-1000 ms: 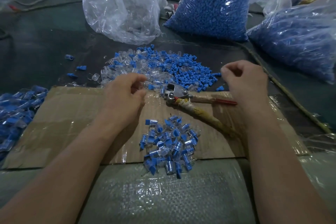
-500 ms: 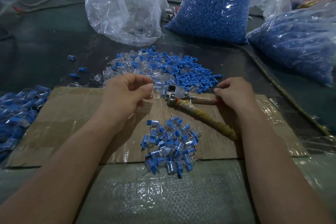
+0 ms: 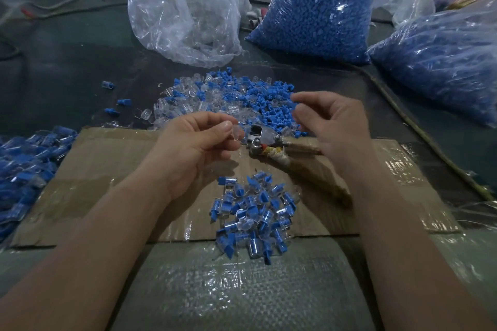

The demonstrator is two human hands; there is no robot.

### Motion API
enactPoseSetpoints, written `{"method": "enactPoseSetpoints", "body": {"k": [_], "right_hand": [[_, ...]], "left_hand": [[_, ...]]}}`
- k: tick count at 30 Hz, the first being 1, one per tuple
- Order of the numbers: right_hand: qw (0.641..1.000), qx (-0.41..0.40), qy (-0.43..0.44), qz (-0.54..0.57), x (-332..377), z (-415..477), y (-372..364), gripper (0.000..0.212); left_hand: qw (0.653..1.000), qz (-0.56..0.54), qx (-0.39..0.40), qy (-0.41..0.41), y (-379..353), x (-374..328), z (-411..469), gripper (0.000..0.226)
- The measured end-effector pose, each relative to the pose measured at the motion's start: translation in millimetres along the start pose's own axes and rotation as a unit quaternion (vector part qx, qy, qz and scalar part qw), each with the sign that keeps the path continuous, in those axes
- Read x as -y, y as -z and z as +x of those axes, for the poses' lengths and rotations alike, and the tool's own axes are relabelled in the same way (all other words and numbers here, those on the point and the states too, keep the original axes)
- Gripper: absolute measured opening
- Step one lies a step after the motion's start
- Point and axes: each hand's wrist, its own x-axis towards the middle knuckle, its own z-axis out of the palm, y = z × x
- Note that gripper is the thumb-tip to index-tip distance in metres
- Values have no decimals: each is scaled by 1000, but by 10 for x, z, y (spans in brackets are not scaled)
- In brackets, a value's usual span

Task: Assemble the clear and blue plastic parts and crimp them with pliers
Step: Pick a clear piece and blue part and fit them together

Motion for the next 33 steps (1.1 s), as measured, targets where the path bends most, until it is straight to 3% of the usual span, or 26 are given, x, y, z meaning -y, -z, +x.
{"method": "enactPoseSetpoints", "body": {"k": [12,23,27,33], "right_hand": [[993,101,59,21,145,-184,-311,27],[985,145,23,94,107,-154,-310,21],[984,152,10,97,94,-148,-280,28],[961,207,9,185,101,-168,-292,24]], "left_hand": [[1000,22,18,-10,-51,15,0,20],[999,7,42,-19,-72,-8,-24,18],[998,-9,55,-14,-60,-11,-10,16],[998,12,64,-12,-64,1,-12,19]]}}
